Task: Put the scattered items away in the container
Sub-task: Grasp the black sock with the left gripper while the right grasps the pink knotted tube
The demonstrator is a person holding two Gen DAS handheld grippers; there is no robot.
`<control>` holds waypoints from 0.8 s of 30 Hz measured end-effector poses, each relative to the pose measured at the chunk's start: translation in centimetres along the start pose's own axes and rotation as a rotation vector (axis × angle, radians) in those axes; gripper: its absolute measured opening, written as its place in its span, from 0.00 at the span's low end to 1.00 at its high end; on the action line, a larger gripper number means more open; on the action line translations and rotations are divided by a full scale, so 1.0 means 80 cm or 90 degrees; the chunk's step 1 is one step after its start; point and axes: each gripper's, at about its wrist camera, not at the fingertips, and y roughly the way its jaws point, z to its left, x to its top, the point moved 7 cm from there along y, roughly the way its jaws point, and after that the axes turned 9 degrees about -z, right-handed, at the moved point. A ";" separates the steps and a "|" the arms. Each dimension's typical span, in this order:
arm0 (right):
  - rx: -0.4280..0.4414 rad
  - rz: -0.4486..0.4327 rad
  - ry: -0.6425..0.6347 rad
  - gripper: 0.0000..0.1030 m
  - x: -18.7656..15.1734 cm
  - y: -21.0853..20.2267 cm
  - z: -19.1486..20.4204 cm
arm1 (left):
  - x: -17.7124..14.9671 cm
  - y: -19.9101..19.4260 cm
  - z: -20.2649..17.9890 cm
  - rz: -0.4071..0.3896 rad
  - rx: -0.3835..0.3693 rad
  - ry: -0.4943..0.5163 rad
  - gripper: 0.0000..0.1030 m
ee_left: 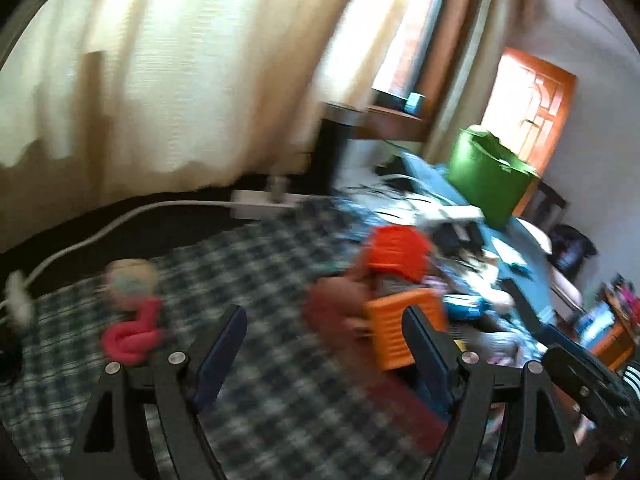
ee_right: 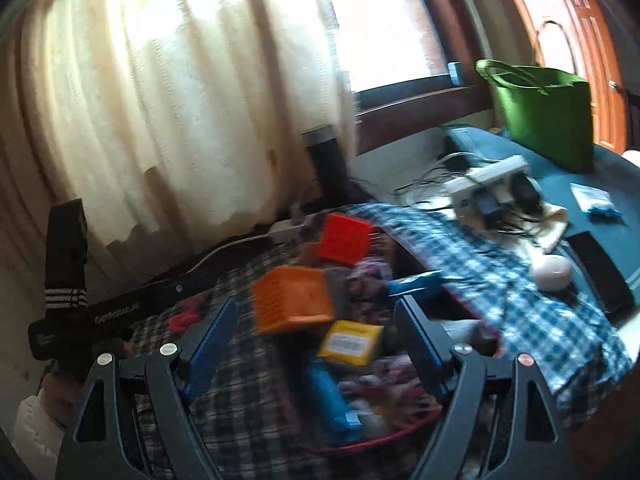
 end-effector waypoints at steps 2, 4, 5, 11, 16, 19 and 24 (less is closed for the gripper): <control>0.025 0.013 -0.018 0.81 -0.007 0.010 0.029 | -0.001 -0.012 0.043 -0.001 0.048 -0.020 0.79; 0.046 0.024 -0.035 0.81 -0.015 0.020 0.057 | -0.005 -0.028 0.094 -0.001 0.100 -0.047 0.79; 0.054 0.030 -0.043 0.81 -0.019 0.024 0.068 | -0.007 -0.036 0.120 -0.001 0.126 -0.060 0.79; 0.089 0.073 -0.078 0.81 -0.041 0.058 0.128 | -0.034 -0.085 0.274 0.007 0.284 -0.128 0.79; 0.102 0.105 -0.085 0.81 -0.060 0.085 0.160 | -0.066 -0.100 0.373 0.032 0.334 -0.201 0.79; 0.105 0.122 -0.092 0.81 -0.069 0.099 0.174 | -0.077 -0.092 0.394 0.043 0.338 -0.206 0.79; 0.100 0.142 -0.114 0.81 -0.078 0.121 0.194 | -0.090 -0.072 0.411 0.058 0.349 -0.181 0.79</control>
